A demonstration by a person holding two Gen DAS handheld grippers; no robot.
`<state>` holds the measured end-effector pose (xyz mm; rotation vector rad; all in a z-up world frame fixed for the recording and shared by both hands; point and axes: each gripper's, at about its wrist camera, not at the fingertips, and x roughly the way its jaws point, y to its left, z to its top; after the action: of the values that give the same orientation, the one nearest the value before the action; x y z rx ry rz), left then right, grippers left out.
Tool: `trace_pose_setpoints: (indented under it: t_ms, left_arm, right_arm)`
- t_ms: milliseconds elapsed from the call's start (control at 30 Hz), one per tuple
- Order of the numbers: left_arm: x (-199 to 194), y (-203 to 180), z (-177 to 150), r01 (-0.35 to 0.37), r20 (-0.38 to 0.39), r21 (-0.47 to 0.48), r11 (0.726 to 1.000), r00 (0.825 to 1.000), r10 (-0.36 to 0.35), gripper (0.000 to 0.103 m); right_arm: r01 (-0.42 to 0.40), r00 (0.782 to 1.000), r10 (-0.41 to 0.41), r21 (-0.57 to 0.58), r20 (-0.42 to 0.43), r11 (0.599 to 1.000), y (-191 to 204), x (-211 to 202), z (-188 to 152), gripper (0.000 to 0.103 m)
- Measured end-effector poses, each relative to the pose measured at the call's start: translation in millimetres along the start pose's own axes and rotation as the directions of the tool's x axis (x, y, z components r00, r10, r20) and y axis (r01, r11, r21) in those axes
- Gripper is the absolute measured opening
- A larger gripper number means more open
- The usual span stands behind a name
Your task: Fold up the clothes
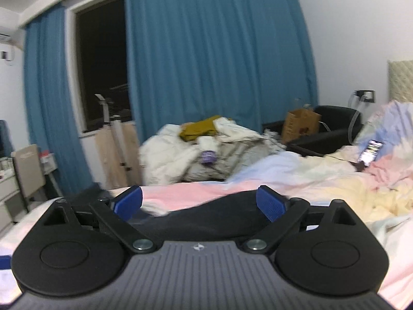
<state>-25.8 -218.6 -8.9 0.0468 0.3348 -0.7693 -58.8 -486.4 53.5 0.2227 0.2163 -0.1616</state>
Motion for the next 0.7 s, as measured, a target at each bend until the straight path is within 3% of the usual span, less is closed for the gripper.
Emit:
trace_pose_setpoints:
  t_ms: [167, 367, 567, 700]
  left_arm:
    - [-60.0, 34.3, 13.7, -0.100, 0.000, 0.010, 0.995, 0.995, 0.100, 0.103]
    - [-123.3, 88.6, 18.0, -0.218, -0.009, -0.001, 0.976, 0.976, 0.218, 0.103]
    - [-152.0, 142.1, 8.5, -0.295, -0.020, -0.052, 0.954, 0.956, 0.294, 0.102]
    - [-160.1, 173.7, 0.8, -0.316, -0.042, -0.093, 0.944, 0.949, 0.313, 0.102]
  right_arm:
    - [-0.085, 0.996, 0.085, -0.018, 0.009, 0.996, 72.1, -14.1, -8.9, 0.096]
    - [-0.163, 0.987, 0.163, 0.010, 0.013, 0.987, 142.2, -12.0, -22.8, 0.096]
    - [-0.204, 0.979, 0.205, 0.058, -0.013, 0.977, 185.6, 11.4, -56.1, 0.097]
    - [-0.189, 0.977, 0.190, 0.012, -0.095, 0.982, 203.9, 35.9, -83.5, 0.097]
